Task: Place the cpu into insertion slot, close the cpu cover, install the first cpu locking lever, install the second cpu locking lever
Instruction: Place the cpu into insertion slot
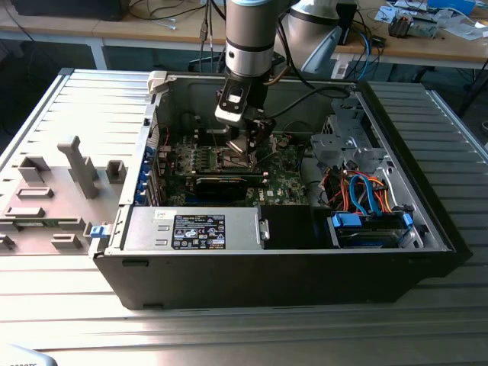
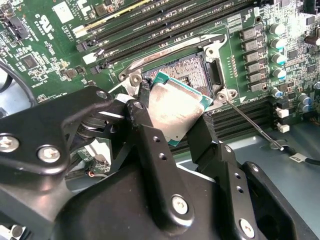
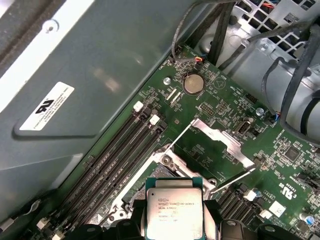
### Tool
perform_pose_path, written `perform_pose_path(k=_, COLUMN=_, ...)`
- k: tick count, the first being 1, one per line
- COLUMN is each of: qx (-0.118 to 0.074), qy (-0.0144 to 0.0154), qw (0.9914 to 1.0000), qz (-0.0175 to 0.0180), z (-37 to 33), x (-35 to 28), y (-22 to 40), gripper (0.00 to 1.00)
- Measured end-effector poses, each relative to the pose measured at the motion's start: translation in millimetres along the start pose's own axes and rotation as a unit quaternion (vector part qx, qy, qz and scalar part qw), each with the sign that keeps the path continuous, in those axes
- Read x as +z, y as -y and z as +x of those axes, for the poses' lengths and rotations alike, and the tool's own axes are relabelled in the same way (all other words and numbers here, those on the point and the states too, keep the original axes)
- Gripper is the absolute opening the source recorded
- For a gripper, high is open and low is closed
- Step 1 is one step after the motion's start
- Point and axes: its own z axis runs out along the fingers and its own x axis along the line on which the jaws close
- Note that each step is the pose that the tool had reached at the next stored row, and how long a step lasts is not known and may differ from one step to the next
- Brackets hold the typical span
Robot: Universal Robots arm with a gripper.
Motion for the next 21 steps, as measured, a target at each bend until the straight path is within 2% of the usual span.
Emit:
perform_pose_path(k=8, qx=0.016, qy=0.0004, qw=0.99987, qz=-0.0003, z=0.0, x=0.0, y=0.0, gripper=0.54)
perform_pose_path(k=10, qx=0.049, qy=0.0014, qw=0.9988, qz=-0.0008, z=0.0, x=0.1, y=0.0, gripper=0.54)
perform_pose_path(k=21, qx=0.071, qy=0.002, qw=0.99745, qz=-0.0012, z=0.0, x=0.2, y=0.0, gripper=0.54)
